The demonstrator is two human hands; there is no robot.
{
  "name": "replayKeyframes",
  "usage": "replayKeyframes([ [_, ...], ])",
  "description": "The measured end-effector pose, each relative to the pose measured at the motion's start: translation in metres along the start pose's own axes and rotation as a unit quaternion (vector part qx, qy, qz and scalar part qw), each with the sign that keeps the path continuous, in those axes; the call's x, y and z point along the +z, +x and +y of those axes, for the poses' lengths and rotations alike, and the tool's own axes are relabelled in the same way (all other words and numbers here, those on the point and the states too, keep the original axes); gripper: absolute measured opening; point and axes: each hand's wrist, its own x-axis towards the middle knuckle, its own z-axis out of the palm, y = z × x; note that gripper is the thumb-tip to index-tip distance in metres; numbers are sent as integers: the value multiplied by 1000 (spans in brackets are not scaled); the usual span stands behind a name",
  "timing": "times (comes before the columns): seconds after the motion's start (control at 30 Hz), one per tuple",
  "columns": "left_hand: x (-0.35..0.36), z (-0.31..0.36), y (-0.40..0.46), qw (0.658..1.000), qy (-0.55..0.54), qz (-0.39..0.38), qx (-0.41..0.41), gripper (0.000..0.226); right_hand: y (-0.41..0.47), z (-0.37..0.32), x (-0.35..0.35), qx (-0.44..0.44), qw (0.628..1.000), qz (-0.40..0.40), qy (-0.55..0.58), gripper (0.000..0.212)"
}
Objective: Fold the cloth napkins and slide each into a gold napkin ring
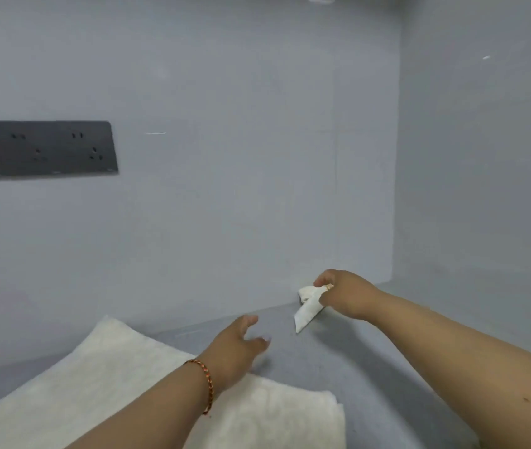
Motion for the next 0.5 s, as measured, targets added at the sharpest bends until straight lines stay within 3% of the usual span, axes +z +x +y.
replayKeyframes([
  [0.3, -94, -55, -189, 996, 80, 28, -23, 53, -152, -112, 95, -167, 977, -115, -62, 39],
  [0.5, -119, -85, -309, 965, 258, -32, -22, 52, -240, -124, 151, -261, 948, -167, -71, 43],
])
